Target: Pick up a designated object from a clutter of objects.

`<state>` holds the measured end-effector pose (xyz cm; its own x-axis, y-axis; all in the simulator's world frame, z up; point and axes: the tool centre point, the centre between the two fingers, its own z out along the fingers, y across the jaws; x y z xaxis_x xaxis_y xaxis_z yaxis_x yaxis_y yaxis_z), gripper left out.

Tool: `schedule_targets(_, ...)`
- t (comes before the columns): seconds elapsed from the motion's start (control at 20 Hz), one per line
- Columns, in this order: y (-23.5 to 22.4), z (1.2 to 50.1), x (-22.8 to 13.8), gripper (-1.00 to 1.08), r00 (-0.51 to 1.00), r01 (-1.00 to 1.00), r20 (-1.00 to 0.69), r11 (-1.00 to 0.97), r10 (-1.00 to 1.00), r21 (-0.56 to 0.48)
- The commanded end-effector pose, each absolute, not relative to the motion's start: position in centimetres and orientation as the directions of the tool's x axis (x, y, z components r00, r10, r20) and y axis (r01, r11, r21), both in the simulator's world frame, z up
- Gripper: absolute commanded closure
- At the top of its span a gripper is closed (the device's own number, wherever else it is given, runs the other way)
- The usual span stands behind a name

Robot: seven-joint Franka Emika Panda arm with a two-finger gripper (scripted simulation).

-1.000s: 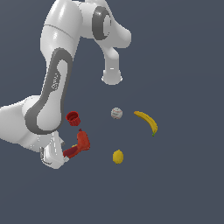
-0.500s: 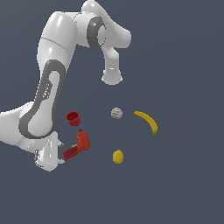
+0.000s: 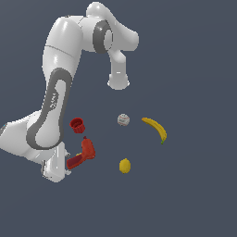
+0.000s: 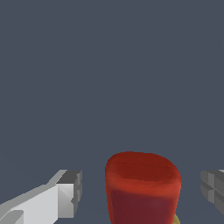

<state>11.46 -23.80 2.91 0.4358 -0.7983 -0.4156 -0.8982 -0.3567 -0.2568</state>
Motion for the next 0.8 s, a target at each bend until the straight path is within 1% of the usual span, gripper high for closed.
schedule_targets(0.0,-23.35,2.12,11.49,-1.00,0.435,-0.899,-0.416,-0.356,-0.798,-0.257)
schedule_targets(0.1,-23.24,1.95,11.50,-1.00,0.435,-0.899,-0.416,-0.356,-0.798,-0.257)
schedule_targets(0.15,-23.24,1.95,11.50,1.08,0.435,-0.899,-0.416,-0.356,-0.798,-0.257)
schedule_targets(0.75,-23.55,2.57,11.67,1.08,0.435,-0.898,-0.410,-0.354,-0.801,-0.262)
